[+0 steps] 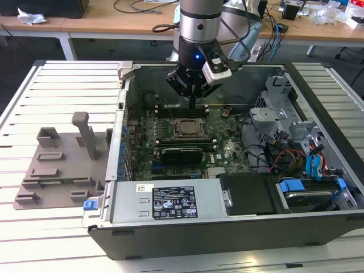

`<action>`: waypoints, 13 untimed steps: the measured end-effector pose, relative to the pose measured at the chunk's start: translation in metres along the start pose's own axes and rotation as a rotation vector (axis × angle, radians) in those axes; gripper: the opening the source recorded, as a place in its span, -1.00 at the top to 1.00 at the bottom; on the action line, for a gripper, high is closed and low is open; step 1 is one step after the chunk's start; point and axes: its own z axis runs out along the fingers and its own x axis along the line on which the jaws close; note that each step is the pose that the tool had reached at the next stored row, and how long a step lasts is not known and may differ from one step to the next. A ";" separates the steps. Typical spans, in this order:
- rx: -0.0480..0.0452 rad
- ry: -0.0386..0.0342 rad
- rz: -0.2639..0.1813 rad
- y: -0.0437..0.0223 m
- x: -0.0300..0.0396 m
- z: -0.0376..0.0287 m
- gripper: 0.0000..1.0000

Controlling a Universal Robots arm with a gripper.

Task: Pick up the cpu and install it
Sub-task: 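Install the first cpu locking lever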

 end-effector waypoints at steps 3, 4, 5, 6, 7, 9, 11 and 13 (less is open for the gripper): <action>-0.0020 -0.0056 -0.114 0.0000 0.0000 0.0001 0.79; -0.0023 -0.0064 -0.131 0.0000 0.0000 0.0001 0.79; -0.0027 -0.0076 -0.155 0.0000 0.0000 0.0001 0.79; -0.0027 -0.0076 -0.155 0.0000 0.0000 0.0001 0.79; -0.0027 -0.0077 -0.155 0.0000 0.0001 0.0001 0.79; -0.0027 -0.0077 -0.155 -0.0002 0.0017 0.0001 0.79; -0.0028 -0.0076 -0.155 -0.0005 0.0054 0.0000 0.79; -0.0028 -0.0077 -0.155 -0.0013 0.0141 0.0000 0.79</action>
